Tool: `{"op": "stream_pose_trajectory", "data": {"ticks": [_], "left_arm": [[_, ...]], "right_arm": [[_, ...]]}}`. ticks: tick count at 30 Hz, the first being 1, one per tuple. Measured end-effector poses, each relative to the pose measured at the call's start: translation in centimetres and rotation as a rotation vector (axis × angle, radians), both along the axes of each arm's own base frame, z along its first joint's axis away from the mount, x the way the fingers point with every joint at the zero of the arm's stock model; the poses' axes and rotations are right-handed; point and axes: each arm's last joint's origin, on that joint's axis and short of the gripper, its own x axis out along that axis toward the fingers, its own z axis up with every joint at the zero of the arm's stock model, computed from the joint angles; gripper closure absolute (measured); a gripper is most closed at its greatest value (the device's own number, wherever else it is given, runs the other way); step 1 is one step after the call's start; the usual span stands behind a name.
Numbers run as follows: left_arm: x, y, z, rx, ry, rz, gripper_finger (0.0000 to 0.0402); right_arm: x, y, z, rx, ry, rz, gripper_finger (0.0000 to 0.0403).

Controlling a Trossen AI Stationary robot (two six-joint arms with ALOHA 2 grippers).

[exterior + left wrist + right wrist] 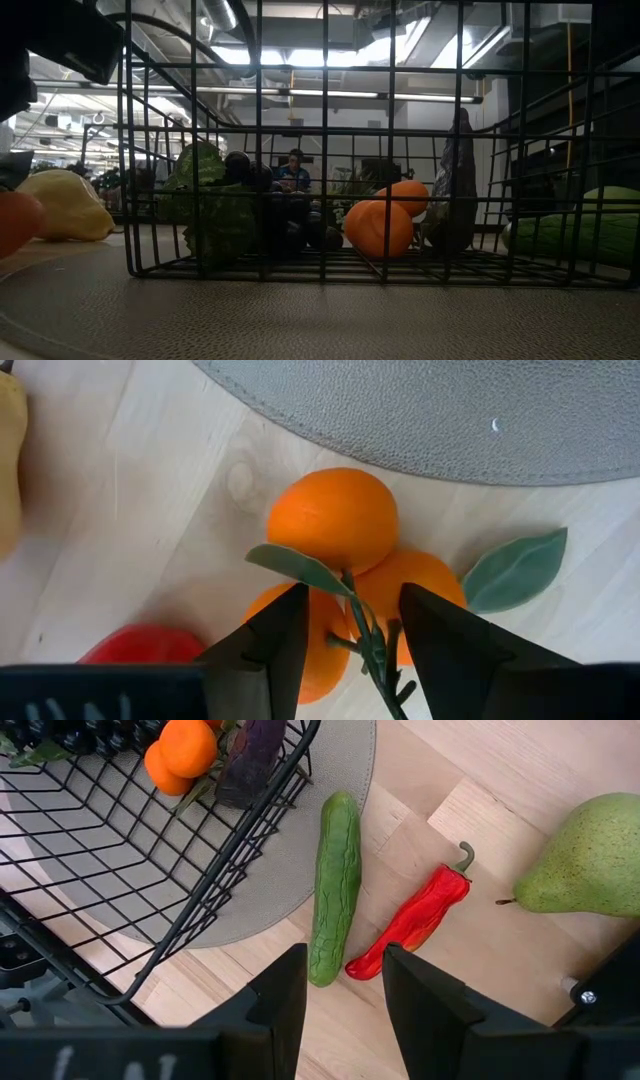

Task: Build produce basket
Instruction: Put the orange tangerines into the black wire basket

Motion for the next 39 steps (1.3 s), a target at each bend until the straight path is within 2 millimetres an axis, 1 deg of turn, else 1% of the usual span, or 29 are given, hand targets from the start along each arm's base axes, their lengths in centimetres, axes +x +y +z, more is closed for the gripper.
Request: {"op": "stream_pose_trajectory", "data": {"ticks": [5,7,10,14,15,19,21,25,29,31,35,37,39], "left_arm": [[0.0,0.0,0.0,-0.003,0.001,0.005,0.0245],[0.1,-0.1,0.1,-0.002,0.001,0.005,0.0253],[0.1,-0.1,0.1,-0.007,0.012,-0.002,0.0291],[0.0,-0.1,0.0,-0.02,0.034,-0.001,0.0379],[0.0,-0.1,0.0,-0.02,0.033,0.007,0.0389],[-0.5,0.2,0.8,-0.031,0.053,0.025,0.0398],[-0.8,0.4,2.0,-0.02,0.068,0.041,0.0398],[-1.4,0.9,5.5,0.036,0.09,0.049,0.0399],[-1.6,1.5,9.9,0.102,0.033,0.048,0.04],[-1.4,1.7,12.0,0.125,-0.055,0.049,0.04],[-0.2,1.9,15.7,0.204,-0.305,0.021,0.0401],[0.6,2.0,17.2,0.236,-0.419,0.008,0.0401],[1.9,2.4,18.0,0.241,-0.514,-0.014,0.0401]], "right_arm": [[0.0,0.0,0.0,0.0,0.0,0.0,0.0269],[0.0,0.0,0.0,0.0,0.0,0.0,0.0269],[0.0,0.0,0.0,0.0,0.0,0.0,0.0269],[0.0,0.0,0.0,0.0,0.0,0.0,0.0269],[0.0,0.0,0.0,0.0,0.0,0.0,0.0269],[0.0,0.0,0.0,0.001,-0.001,0.0,0.0269],[0.0,0.0,0.0,0.002,-0.004,0.0,0.0269],[0.1,0.1,0.0,0.007,-0.012,0.0,0.0269],[0.2,0.1,0.1,0.011,-0.02,-0.001,0.0269],[0.2,0.1,0.1,0.012,-0.02,-0.001,0.0269],[0.3,0.2,0.1,0.018,-0.031,-0.001,0.0269],[0.3,0.2,0.1,0.02,-0.033,-0.001,0.0269],[0.3,0.2,0.1,0.02,-0.034,0.0,0.0269]]}}
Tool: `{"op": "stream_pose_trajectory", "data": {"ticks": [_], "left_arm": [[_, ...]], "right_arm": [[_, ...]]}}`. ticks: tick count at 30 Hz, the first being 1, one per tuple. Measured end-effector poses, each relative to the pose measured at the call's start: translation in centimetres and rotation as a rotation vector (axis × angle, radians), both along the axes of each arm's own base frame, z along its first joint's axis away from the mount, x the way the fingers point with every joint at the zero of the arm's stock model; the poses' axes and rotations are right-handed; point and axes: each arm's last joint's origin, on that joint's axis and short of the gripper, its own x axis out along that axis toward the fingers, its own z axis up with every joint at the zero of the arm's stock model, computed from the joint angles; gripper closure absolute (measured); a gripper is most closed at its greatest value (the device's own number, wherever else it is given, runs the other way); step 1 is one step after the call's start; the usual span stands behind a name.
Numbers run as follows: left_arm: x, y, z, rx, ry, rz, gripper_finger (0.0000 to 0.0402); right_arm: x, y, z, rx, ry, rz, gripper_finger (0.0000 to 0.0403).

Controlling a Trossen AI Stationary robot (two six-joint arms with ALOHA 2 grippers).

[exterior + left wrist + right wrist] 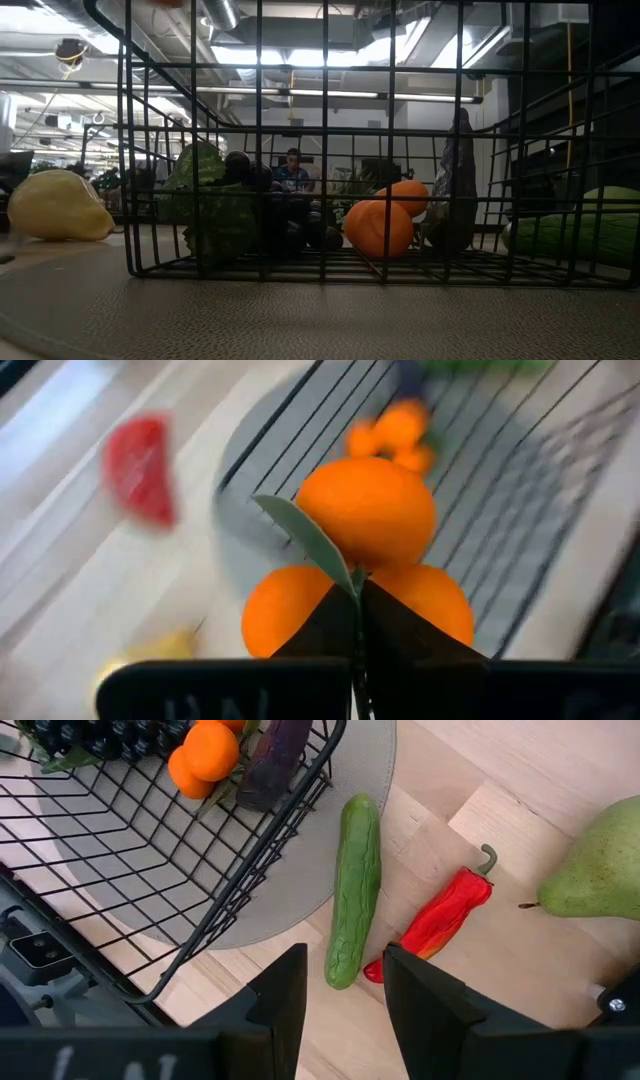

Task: Build produce basket
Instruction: Put the orange tangerines into the black wire basket, then put the red chili pepper into the black wire basket

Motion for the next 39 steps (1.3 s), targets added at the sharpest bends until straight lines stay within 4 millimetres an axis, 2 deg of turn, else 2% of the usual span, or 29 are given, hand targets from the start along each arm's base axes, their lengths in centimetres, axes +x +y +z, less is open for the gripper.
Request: {"op": "stream_pose_trajectory", "data": {"ticks": [6,9,18,24,29,39], "left_arm": [[4.6,1.7,1.2,0.026,-0.197,-0.095,0.0401],[6.4,3.0,0.9,0.004,-0.209,-0.126,0.0401],[9.9,4.8,-2.3,-0.088,-0.077,-0.206,0.0401],[11.5,4.9,-3.8,-0.098,-0.078,-0.212,0.0392],[11.8,5.1,-3.8,-0.104,-0.103,-0.201,0.037],[12.2,6.0,-3.8,-0.105,-0.107,-0.172,0.0297]], "right_arm": [[0.0,0.0,0.0,0.0,0.001,0.0,0.0269],[0.0,0.0,0.0,0.0,0.001,0.0,0.0269],[0.0,0.1,0.0,0.023,0.014,0.008,0.0269],[-0.1,0.0,0.0,0.019,0.02,0.013,0.0269],[-0.1,0.0,0.0,0.003,0.023,0.055,0.0269],[-0.1,0.0,0.0,0.003,0.023,0.055,0.0269]]}}
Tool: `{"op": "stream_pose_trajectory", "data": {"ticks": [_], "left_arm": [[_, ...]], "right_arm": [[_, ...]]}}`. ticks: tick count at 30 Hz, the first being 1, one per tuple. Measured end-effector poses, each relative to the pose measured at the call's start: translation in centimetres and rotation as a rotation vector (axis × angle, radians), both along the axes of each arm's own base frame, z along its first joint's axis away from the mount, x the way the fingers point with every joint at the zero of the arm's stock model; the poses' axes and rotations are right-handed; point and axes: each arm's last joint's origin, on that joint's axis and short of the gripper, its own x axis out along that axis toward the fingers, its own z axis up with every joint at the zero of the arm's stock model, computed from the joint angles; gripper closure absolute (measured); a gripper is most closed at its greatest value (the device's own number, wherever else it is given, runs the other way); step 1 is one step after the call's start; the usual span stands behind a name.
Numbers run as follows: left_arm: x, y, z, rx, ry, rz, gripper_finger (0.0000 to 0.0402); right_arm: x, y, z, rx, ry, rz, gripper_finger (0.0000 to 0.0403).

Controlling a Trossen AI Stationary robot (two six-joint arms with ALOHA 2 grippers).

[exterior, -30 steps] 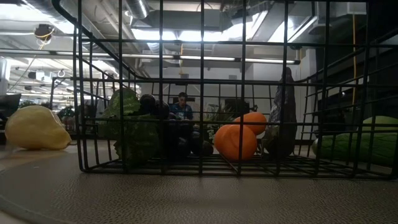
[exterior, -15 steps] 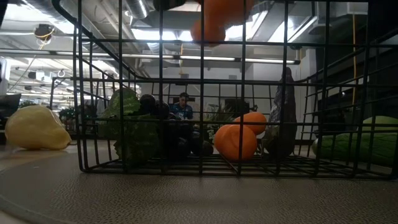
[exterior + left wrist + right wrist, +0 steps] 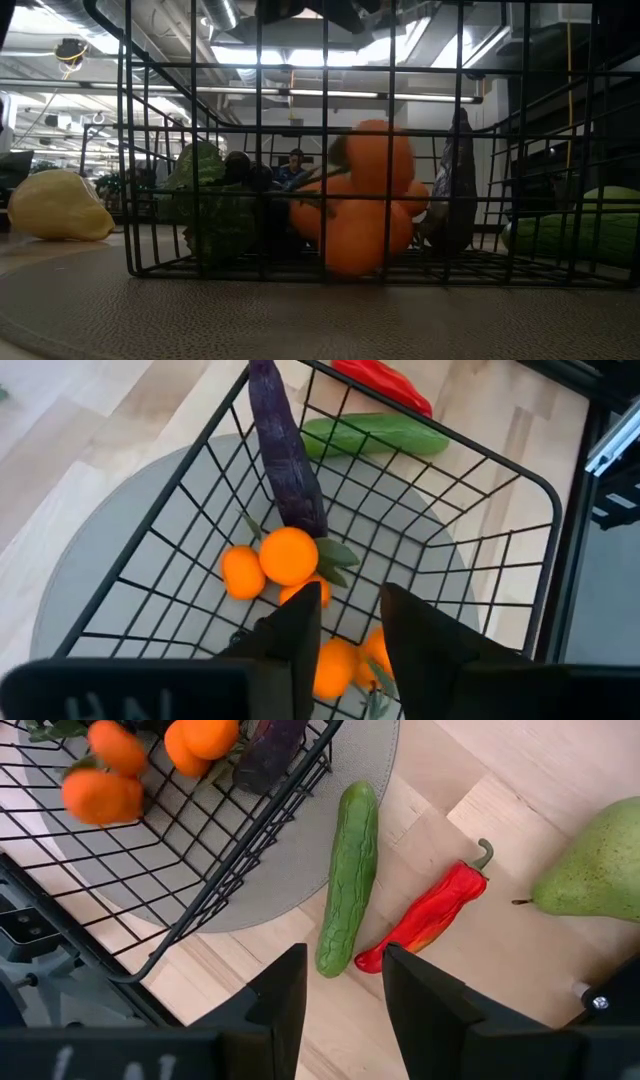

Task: Build produce basket
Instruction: Put the red chili pepper into the black wire basket

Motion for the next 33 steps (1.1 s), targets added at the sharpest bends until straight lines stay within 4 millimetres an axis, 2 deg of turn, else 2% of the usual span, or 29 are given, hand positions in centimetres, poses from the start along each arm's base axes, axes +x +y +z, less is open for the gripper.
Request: {"op": "stream_pose_trajectory", "data": {"ticks": [5,11,16,26,33], "left_arm": [[-0.2,0.2,0.4,-0.009,-0.009,0.01,0.0288],[-1.0,0.4,2.5,-0.034,-0.088,-0.003,0.0291],[-1.8,0.7,3.8,-0.033,-0.118,-0.002,0.0291],[-1.9,0.8,3.8,-0.036,-0.11,-0.007,0.0291],[-2.4,0.9,4.6,-0.043,-0.132,-0.007,0.0291]], "right_arm": [[0.0,0.0,0.0,-0.001,0.0,0.0,0.0269],[-0.5,-0.3,-0.2,-0.027,0.052,-0.025,0.0269],[-1.2,-1.3,-0.3,-0.081,0.155,-0.079,0.0269],[-2.0,-3.9,-0.1,-0.148,0.283,-0.125,0.0269],[-4.1,-6.9,1.9,-0.085,0.175,-0.12,0.0269]]}}
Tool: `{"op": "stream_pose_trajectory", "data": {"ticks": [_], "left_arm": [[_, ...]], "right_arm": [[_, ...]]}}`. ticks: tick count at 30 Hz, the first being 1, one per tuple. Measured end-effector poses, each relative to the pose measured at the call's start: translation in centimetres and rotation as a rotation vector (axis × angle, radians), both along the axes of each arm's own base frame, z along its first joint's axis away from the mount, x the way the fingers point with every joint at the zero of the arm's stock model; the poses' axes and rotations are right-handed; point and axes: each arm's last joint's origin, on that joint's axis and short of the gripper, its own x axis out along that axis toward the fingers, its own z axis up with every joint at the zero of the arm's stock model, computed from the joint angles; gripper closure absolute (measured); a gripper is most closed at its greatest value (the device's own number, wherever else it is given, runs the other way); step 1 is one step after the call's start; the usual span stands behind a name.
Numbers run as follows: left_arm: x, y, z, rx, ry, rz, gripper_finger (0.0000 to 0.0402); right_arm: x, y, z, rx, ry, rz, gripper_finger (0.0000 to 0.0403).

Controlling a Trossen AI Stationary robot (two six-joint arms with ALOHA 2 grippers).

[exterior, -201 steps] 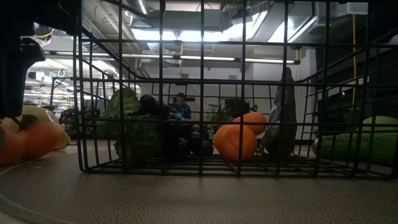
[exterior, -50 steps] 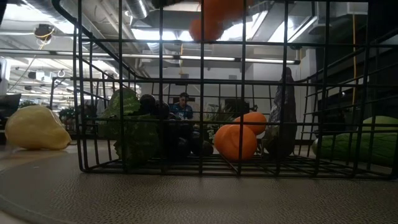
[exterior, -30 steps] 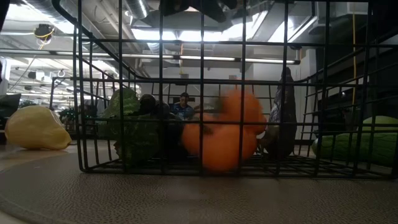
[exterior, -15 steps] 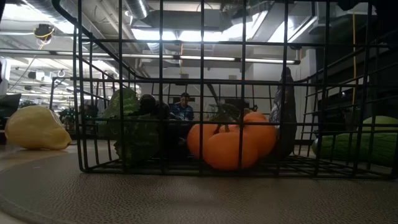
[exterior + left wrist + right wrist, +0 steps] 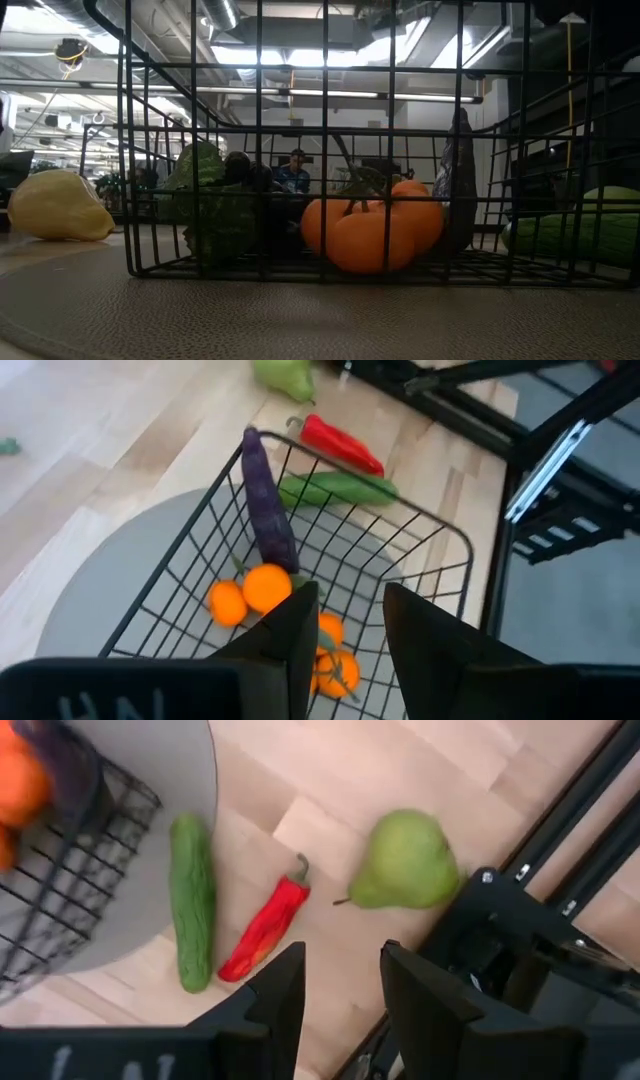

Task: Build produce basket
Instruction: Put the red chili pepper into the black wire basket

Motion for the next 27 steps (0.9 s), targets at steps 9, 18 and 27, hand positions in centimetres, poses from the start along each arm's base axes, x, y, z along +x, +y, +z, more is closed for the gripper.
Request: {"op": "stream_pose_trajectory", "data": {"ticks": [9,18,27], "left_arm": [[-0.2,0.1,0.1,0.001,0.005,-0.001,0.0291],[-0.4,0.1,-0.1,0.012,0.029,0.002,0.0291],[-0.3,0.1,-0.1,0.017,0.026,0.009,0.0291]], "right_arm": [[-2.1,-2.1,1.2,-0.126,-0.133,-0.058,0.0269],[-0.6,-1.1,-5.1,-0.016,-0.029,0.184,0.0269],[0.9,0.4,-12.5,0.269,-0.139,-0.058,0.0269]]}}
